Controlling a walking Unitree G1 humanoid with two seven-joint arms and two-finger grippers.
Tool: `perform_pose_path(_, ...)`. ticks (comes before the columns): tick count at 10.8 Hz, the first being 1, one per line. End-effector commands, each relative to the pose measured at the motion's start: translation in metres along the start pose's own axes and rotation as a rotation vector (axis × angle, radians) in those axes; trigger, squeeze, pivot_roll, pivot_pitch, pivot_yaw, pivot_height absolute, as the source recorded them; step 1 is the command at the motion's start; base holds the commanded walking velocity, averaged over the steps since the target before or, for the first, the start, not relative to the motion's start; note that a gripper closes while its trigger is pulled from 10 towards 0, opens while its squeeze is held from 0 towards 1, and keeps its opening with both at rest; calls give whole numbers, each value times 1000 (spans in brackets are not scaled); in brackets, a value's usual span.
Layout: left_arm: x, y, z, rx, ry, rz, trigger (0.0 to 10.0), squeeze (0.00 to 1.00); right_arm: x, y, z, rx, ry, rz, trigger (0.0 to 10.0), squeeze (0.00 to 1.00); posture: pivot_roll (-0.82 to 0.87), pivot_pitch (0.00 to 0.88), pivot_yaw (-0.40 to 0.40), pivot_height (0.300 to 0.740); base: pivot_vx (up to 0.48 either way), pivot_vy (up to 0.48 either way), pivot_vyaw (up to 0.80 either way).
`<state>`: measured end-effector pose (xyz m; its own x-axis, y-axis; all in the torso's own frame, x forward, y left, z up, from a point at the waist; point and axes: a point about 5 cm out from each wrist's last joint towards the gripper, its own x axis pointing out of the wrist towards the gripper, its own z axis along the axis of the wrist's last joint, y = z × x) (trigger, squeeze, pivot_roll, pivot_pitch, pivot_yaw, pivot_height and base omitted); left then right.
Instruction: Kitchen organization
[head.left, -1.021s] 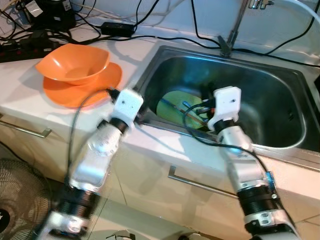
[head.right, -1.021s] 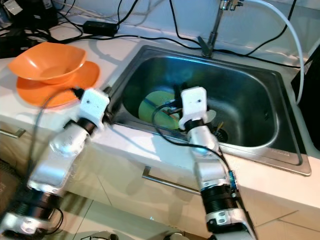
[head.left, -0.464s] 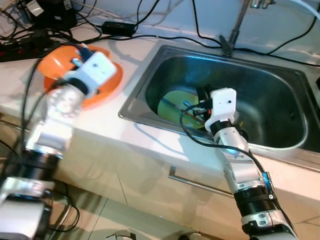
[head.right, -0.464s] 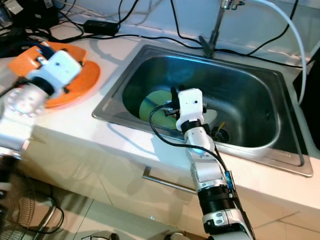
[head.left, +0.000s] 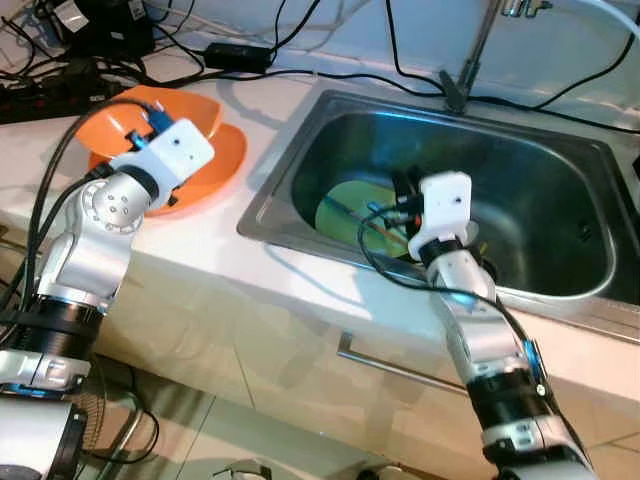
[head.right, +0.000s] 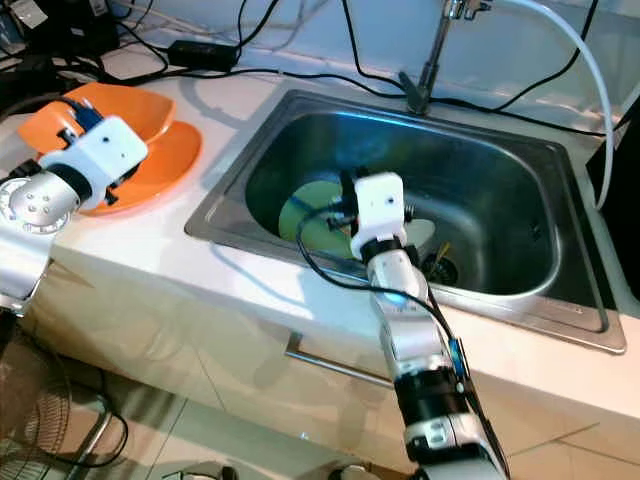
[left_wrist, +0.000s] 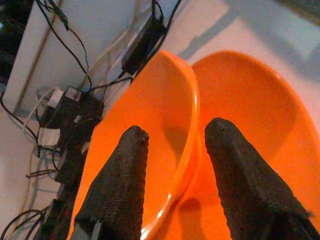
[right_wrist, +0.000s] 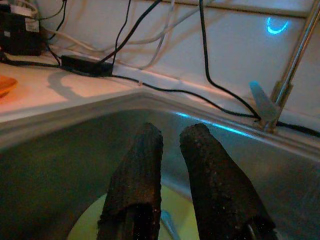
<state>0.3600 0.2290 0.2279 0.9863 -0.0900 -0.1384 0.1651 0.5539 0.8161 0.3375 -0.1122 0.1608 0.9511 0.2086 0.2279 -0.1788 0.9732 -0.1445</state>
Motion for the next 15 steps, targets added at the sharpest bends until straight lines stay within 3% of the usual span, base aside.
perform_pose_path(1,3,2,0,31,27,-10,10000,0,1,-2,0,-3,11,-6,10000,0,95,62,-29,740,0,0,0)
perform_pose_path(4,9,2,-7,86,96,-4,10000,0,1,-4,-1,-12,15,-13,10000,0,90,53,-27,740,0,0,0)
perform_pose_path(9,25,-6,-6,301,146,1,10000,0,1,-4,-1,-16,21,-16,10000,0,80,46,-26,740,0,0,0)
perform_pose_path(13,34,-6,-8,346,179,5,10000,0,2,-4,-1,-16,22,-19,10000,0,79,42,-27,740,0,0,0)
perform_pose_path(14,34,-7,-8,348,179,3,0,0,1,-5,-1,-17,22,-21,10000,0,78,42,-27,740,0,0,0)
perform_pose_path(15,35,-9,-7,345,174,-2,0,0,1,-5,-1,-17,24,-22,10000,0,78,44,-27,740,0,0,0)
